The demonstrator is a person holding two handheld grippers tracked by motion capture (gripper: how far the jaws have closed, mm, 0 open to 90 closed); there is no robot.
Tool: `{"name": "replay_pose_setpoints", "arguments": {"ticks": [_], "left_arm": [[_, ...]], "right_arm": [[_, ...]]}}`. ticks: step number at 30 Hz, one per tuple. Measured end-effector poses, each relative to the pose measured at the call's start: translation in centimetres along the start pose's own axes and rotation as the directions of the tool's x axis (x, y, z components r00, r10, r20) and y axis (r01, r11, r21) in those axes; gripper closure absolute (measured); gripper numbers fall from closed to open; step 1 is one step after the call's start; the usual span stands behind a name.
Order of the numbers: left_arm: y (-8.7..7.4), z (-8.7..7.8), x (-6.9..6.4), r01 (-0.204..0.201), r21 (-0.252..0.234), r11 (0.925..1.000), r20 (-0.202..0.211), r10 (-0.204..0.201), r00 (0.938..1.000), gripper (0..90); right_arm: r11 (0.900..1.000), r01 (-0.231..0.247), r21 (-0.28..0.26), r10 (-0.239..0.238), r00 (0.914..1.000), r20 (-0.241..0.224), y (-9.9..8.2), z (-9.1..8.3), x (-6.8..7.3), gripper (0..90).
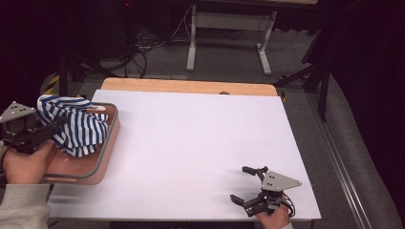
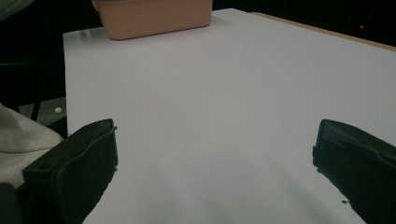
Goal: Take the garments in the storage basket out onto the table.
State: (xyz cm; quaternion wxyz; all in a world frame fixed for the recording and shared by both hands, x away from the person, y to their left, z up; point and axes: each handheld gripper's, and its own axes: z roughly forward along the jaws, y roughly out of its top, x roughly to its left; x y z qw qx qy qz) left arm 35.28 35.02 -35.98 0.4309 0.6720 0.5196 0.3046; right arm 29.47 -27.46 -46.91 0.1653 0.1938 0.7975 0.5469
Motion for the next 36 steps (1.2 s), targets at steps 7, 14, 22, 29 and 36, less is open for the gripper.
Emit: {"name": "replay_pose_setpoints", "arguments": {"ticks": [7, 14, 22, 29, 36], "left_arm": [[0.9, -1.2, -0.2, -0.016, -0.037, 0.9992, 0.008, 0.016, 0.9998, 74.7], [1.4, -2.1, -0.5, -0.002, -0.076, 0.9971, 0.043, 0.005, 0.9991, 74.9], [2.2, -2.7, -1.3, -0.016, -0.104, 0.9944, 0.09, 0.025, 0.9956, 75.0], [2.9, -2.9, -2.6, 0.004, -0.12, 0.9928, 0.164, 0.015, 0.9863, 75.2], [3.3, -2.4, -3.9, 0.026, -0.115, 0.9931, 0.253, 0.004, 0.9674, 75.3]], "right_arm": [[1.0, -0.001, 0.001, 0.001, 1.0, -0.002, 0.0, 0.0, 0.0, 0.4], [1.0, -0.002, 0.0, 0.002, 1.0, -0.004, 0.0, 0.0, 0.0, 0.3], [1.0, -0.002, -0.001, 0.002, 1.0, -0.004, 0.0, 0.0, 0.0, 0.3], [1.0, -0.002, -0.002, 0.002, 1.0, -0.004, 0.0, 0.0, 0.0, 0.3], [1.0, -0.003, -0.004, 0.003, 1.0, -0.005, 0.0, 0.0, 0.0, 0.3]]}}
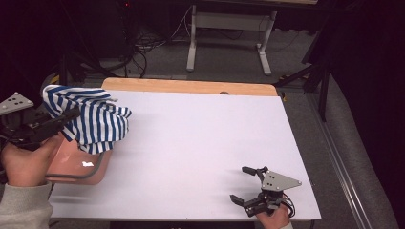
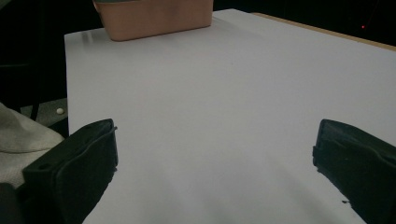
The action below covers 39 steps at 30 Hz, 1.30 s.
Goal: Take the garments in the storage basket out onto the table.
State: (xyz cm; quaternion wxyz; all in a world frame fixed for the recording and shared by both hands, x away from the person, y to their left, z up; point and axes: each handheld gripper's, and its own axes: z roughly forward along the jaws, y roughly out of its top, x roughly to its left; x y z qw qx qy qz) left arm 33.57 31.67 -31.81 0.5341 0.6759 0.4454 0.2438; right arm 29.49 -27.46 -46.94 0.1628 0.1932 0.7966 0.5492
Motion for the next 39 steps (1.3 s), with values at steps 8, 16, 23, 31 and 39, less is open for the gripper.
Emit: {"name": "replay_pose_setpoints", "arguments": {"ticks": [8, 16, 23, 31, 39], "left_arm": [[0.2, 1.1, -1.8, -0.03, -0.013, 0.9995, 0.066, 0.031, 0.9973, 75.3], [0.4, 2.6, -3.7, -0.044, -0.003, 0.999, 0.126, 0.044, 0.991, 75.3], [0.5, 4.3, -5.4, -0.071, -0.013, 0.9974, 0.184, 0.072, 0.9802, 74.3], [0.4, 5.9, -7.1, -0.098, -0.006, 0.9951, 0.221, 0.097, 0.9704, 74.7], [0.2, 7.5, -8.6, -0.111, -0.006, 0.9938, 0.255, 0.109, 0.9607, 75.6]], "right_arm": [[1.0, -0.001, 0.001, 0.001, 1.0, -0.002, 0.0, 0.0, 0.0, 0.3], [1.0, -0.001, 0.003, 0.001, 1.0, -0.004, 0.0, 0.0, 0.0, 0.3], [1.0, 0.001, 0.003, -0.001, 1.0, -0.005, 0.0, -0.1, 0.0, 0.4], [1.0, 0.002, 0.001, -0.002, 1.0, -0.009, 0.0, -0.1, 0.0, 0.4], [1.0, 0.002, 0.001, -0.002, 0.9999, -0.011, 0.0, -0.1, 0.0, 0.3]]}}
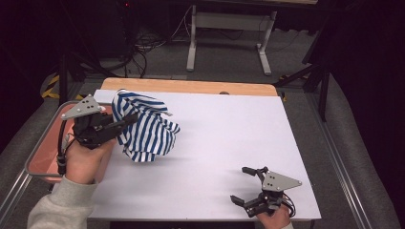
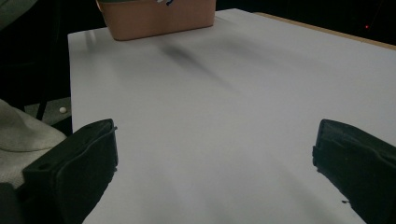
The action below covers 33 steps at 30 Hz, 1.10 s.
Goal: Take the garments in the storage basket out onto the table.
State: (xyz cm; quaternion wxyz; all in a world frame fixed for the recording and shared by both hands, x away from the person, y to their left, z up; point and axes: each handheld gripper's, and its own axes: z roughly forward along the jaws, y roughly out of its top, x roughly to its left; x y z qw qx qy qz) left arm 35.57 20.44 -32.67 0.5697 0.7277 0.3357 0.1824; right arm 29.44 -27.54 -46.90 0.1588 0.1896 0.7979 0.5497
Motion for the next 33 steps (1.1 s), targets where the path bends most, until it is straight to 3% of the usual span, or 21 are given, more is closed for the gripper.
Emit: {"name": "replay_pose_setpoints", "arguments": {"ticks": [11, 16, 33], "left_arm": [[-0.2, 2.6, -1.2, -0.015, 0.016, 0.9998, 0.026, 0.015, 0.9996, 75.6], [-0.4, 3.9, -2.0, -0.041, 0.036, 0.9985, 0.03, 0.04, 0.9988, 75.6], [-1.4, 8.4, -3.6, -0.036, 0.046, 0.9983, 0.061, 0.033, 0.9976, 75.6]], "right_arm": [[1.0, 0.001, -0.002, -0.001, 1.0, 0.0, 0.0, -0.1, 0.0, 0.4], [1.0, 0.0, -0.002, 0.0, 1.0, -0.003, 0.0, -0.1, 0.0, 0.4], [1.0, 0.0, -0.002, 0.0, 1.0, -0.009, 0.0, -0.1, 0.0, 0.4]]}}
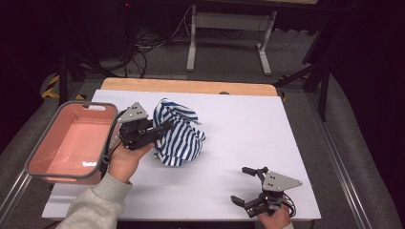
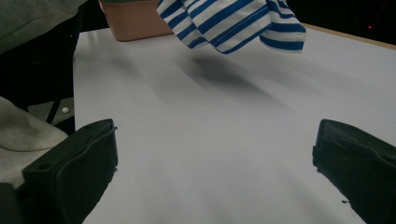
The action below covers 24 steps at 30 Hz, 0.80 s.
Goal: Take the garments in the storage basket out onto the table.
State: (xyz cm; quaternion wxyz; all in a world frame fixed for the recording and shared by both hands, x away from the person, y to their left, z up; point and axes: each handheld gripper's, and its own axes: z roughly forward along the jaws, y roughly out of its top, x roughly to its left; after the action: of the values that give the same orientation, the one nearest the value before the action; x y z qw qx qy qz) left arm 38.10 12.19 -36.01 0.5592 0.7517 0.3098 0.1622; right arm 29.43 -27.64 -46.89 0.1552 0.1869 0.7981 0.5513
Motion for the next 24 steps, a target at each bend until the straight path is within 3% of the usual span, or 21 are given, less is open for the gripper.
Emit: {"name": "replay_pose_setpoints", "arguments": {"ticks": [9, 24], "left_arm": [[-0.2, 2.5, -1.1, -0.042, 0.019, 0.999, -0.002, 0.042, 0.9991, 75.6], [-1.0, 5.4, -1.5, -0.048, 0.033, 0.9983, -0.01, 0.049, 0.9988, 75.5]], "right_arm": [[1.0, -0.002, -0.003, 0.002, 1.0, -0.004, 0.0, -0.1, 0.0, 0.4], [1.0, -0.001, -0.001, 0.001, 0.9999, -0.01, 0.0, -0.1, -0.1, 0.4]]}}
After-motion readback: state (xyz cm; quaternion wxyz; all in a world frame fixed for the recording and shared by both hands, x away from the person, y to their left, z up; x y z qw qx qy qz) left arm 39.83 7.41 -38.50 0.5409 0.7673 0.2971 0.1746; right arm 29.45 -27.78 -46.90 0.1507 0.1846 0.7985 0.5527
